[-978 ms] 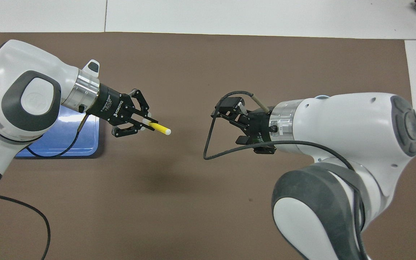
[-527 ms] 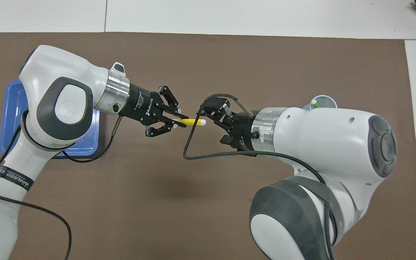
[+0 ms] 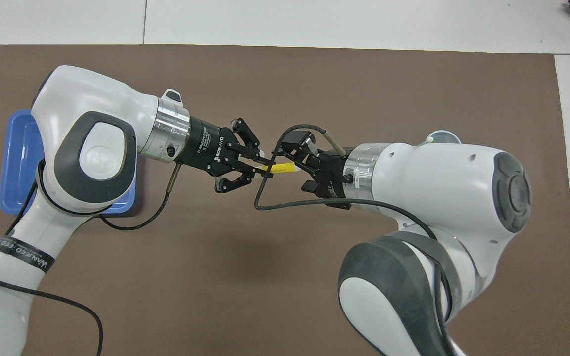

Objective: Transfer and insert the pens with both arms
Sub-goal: 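Close the right gripper on the yellow pen's free end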

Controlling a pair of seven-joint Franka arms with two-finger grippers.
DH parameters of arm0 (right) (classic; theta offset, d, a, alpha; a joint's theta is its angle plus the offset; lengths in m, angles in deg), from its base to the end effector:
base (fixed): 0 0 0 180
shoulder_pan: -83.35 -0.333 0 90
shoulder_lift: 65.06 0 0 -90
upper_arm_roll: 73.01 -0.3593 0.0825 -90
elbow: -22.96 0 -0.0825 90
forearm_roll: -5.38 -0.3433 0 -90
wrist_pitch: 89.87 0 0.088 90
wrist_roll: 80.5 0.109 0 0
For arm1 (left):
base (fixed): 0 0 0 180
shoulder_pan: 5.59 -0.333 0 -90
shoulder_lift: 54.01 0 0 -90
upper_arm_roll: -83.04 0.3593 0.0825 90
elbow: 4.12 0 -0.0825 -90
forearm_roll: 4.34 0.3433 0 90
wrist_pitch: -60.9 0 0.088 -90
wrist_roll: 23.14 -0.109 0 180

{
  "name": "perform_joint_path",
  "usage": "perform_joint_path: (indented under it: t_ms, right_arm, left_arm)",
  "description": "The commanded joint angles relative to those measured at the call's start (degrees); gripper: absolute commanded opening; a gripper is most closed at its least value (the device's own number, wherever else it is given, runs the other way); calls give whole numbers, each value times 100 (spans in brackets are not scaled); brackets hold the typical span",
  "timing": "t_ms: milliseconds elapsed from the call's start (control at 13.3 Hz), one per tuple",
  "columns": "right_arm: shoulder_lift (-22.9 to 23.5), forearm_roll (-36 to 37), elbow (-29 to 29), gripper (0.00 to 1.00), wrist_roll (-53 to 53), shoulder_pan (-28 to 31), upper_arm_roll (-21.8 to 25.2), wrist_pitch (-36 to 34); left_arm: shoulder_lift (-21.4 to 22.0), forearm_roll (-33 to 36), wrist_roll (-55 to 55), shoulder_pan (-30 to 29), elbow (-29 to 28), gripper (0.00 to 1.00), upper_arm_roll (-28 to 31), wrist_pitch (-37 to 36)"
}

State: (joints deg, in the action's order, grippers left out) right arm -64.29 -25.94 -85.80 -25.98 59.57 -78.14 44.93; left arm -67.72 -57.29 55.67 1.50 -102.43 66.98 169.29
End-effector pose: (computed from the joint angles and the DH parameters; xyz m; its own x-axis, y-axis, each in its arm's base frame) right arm 0.4911 0.2800 0.5953 0.7571 -0.6191 -0.2084 -0.6132 -0.5636 -0.5534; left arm 0.5397 -0.2773 0.5328 0.1331 0.5824 -0.8019 0.9639 -0.2645 -0.0321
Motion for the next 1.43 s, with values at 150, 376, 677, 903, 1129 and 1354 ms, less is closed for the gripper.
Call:
perform_joint_path:
  t_ms: [150, 376, 677, 903, 1129, 1354]
  right_arm:
    - [3, -243, -58, 75, -222, -4, -23, 178]
    - [3, -305, -58, 57, -222, 5, -23, 152]
    - [3, -314, -58, 32, -231, 23, -23, 134]
    - [3, -322, -58, 4, -231, 40, -23, 108]
    - [3, -393, -58, 0, -222, 49, -23, 99]
    - [3, -393, -58, 0, -231, 49, -23, 99]
  left_arm:
    - [210, -101, 56, 126, -276, 0, 33, 112]
    - [211, -101, 64, 117, -276, 0, 33, 95]
    - [210, -92, 64, 126, -276, 0, 42, 112]
    - [210, -84, 56, 117, -276, 0, 42, 112]
    - [210, -75, 64, 117, -276, 0, 42, 112]
    - [210, -75, 64, 108, -276, 0, 42, 112]
